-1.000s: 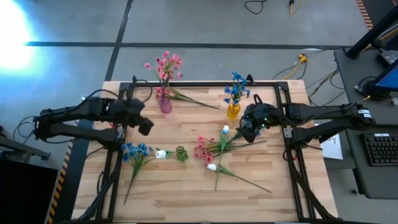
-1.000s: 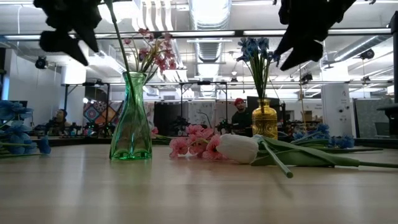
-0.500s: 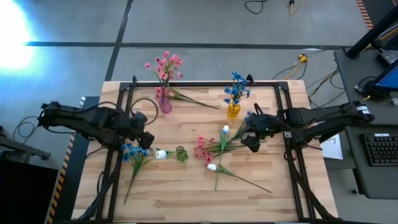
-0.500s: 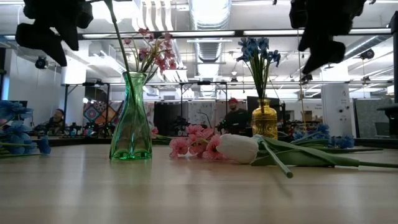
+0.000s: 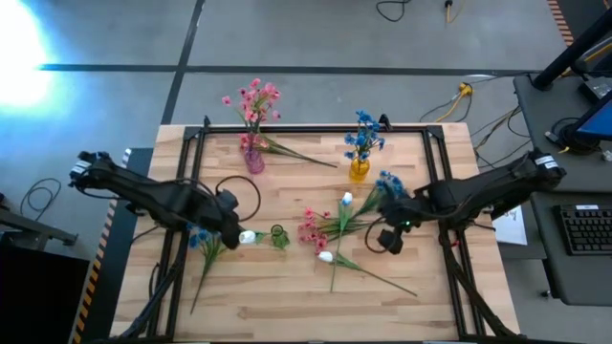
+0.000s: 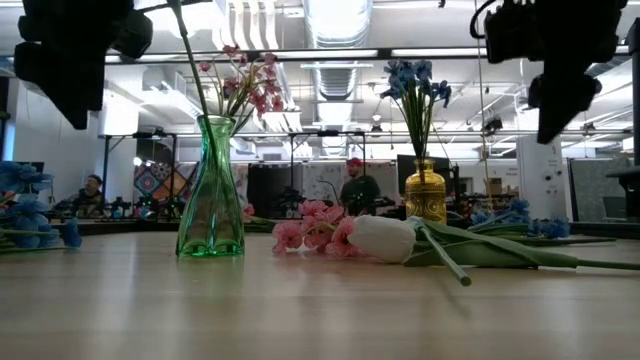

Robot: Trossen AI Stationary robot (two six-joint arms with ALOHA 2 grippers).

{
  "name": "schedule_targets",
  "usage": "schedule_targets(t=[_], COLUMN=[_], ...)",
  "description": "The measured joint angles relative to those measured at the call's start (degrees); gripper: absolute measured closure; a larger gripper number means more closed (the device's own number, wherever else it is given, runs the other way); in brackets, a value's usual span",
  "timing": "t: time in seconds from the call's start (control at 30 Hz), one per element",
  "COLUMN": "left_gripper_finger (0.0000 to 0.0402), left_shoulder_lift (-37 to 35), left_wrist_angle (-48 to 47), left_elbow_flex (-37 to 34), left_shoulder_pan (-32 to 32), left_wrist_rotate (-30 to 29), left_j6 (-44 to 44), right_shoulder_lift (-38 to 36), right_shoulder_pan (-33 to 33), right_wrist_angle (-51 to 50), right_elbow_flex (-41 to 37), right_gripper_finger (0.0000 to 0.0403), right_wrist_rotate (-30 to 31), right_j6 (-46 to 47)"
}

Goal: Sort flowers into vase by color
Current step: Put the left blue flowers into the yellow vase

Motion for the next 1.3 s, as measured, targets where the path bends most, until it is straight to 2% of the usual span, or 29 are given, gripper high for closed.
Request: schedule_targets(t=[0.1,0.27,0.4,0.7,0.83,0.97,1.3], left_gripper_finger=[0.0169,0.0169,0.0169,0.0169,0.0169,0.0169,0.0169], left_shoulder_lift=[1.6,3.7,4.9,5.2,5.1,5.1,8.2], left_wrist_angle=[0.0,-0.1,-0.1,-1.0,-1.5,-2.0,-1.7], left_elbow_flex=[0.0,0.0,0.0,0.0,0.0,0.0,0.0], left_shoulder_pan=[-0.6,-1.5,-2.4,-4.1,-5.1,-7.2,-16.3], left_wrist_rotate=[0.0,-0.1,-0.2,0.0,3.0,6.3,9.7], left_j6=[-0.5,-0.5,-0.5,-1.0,-2.3,-6.4,-23.8], right_shoulder_lift=[2.9,8.0,11.5,14.7,14.9,14.6,14.4], right_shoulder_pan=[0.3,2.7,3.0,3.0,3.0,3.0,3.0], right_wrist_angle=[0.2,0.3,1.8,10.1,11.4,10.8,11.0], right_elbow_flex=[0.0,0.0,0.0,0.0,0.0,0.0,0.0], right_gripper_finger=[0.0077,0.0078,0.0078,0.0078,0.0078,0.0078,0.0078], right_wrist_rotate=[-0.3,-1.2,-0.6,1.3,1.3,1.3,2.2], right_j6=[2.2,-8.4,-13.5,-16.9,-16.1,-14.0,-14.4])
